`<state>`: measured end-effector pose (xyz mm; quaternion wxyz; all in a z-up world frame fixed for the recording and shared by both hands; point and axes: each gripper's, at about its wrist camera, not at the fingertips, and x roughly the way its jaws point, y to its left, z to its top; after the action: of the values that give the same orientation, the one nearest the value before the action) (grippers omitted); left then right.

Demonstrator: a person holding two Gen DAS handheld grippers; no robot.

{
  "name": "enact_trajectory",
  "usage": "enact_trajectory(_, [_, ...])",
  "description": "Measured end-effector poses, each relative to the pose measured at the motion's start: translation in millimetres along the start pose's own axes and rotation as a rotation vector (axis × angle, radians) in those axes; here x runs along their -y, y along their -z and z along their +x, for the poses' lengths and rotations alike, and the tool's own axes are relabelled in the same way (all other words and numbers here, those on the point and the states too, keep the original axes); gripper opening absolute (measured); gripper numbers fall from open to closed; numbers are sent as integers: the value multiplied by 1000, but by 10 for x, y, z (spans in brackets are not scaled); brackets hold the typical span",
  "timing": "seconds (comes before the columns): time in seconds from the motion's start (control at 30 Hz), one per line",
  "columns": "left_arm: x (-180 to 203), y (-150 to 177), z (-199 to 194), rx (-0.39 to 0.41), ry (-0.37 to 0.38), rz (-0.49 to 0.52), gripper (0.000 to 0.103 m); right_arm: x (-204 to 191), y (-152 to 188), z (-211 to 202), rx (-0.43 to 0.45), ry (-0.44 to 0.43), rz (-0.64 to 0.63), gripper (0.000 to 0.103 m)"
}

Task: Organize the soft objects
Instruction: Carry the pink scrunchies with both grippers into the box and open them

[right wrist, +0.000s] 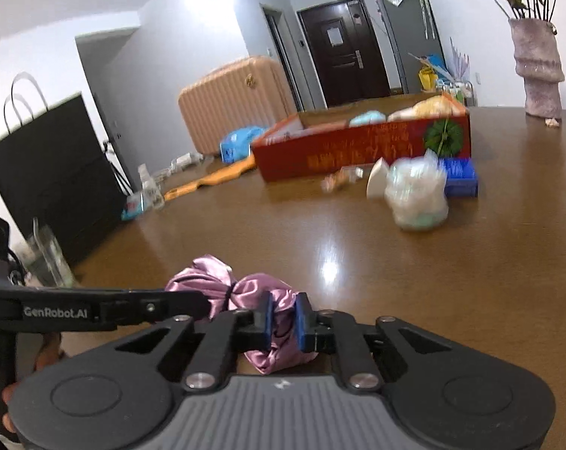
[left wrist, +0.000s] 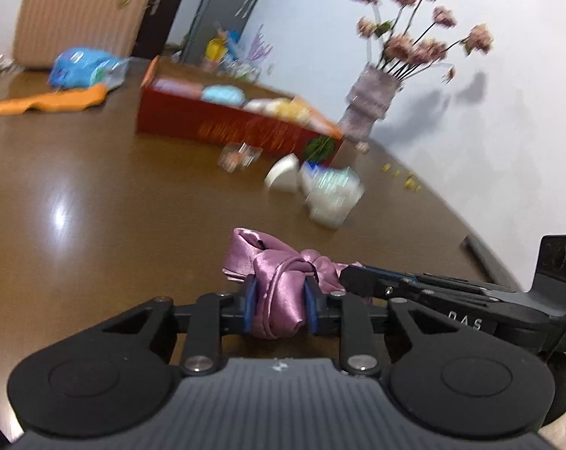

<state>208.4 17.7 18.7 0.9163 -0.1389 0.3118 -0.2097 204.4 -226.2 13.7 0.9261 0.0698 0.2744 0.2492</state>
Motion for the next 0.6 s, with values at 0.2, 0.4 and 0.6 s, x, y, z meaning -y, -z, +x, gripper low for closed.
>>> enact_trajectory(0.2, [63,-979,374,108,75,56,26,274,-960,122,126,9,-70,11])
enact_trajectory(0.4, [-125,-1994,1141,119,94,21,26,635,-1992,759,127,56,-127,11])
enact_trajectory(0.6, [-491,-2202,2032,-21,-35,28,28,1062,-2297,1841,-67,92,-92,11])
